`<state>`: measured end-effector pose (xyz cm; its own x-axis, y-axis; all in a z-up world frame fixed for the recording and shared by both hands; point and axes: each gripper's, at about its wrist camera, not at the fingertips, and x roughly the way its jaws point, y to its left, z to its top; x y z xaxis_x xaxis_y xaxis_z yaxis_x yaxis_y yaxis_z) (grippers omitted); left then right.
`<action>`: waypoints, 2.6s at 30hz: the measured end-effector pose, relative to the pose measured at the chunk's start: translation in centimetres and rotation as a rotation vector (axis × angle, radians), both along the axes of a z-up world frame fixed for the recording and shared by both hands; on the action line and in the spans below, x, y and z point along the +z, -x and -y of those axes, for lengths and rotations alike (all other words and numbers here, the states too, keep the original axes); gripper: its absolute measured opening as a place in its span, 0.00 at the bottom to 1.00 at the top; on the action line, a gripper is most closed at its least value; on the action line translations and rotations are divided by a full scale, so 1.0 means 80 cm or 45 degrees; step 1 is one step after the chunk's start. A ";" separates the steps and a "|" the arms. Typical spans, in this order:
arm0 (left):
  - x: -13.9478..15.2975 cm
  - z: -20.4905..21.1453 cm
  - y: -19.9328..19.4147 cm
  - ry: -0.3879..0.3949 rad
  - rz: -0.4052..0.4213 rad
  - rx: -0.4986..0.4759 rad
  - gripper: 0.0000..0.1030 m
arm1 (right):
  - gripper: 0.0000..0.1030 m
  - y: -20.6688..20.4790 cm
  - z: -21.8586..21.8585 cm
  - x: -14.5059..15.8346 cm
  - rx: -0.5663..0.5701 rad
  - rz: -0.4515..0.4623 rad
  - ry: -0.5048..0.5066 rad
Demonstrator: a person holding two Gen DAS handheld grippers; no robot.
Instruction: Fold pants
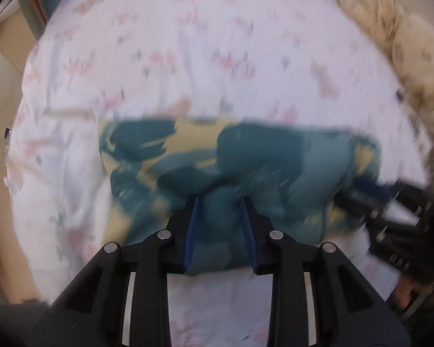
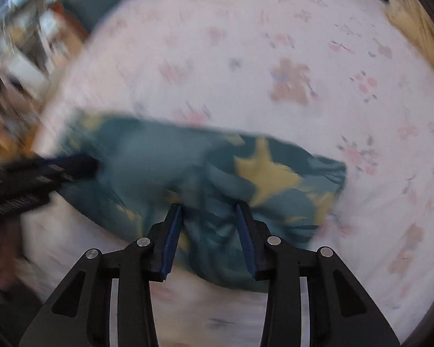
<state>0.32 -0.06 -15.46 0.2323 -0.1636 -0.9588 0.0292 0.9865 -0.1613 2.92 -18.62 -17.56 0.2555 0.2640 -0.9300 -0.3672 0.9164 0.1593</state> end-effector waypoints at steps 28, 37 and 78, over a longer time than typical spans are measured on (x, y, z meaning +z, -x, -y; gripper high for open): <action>-0.008 -0.082 -0.022 0.172 0.025 0.240 0.69 | 0.83 -0.032 0.100 -0.028 -0.452 -0.195 -0.399; 0.008 -0.058 -0.019 0.219 0.058 0.116 0.06 | 0.18 -0.027 0.068 -0.015 -0.316 -0.162 -0.501; 0.006 -0.109 -0.550 -0.297 0.595 0.022 0.32 | 0.35 -0.602 -0.018 0.016 -0.152 0.303 -0.210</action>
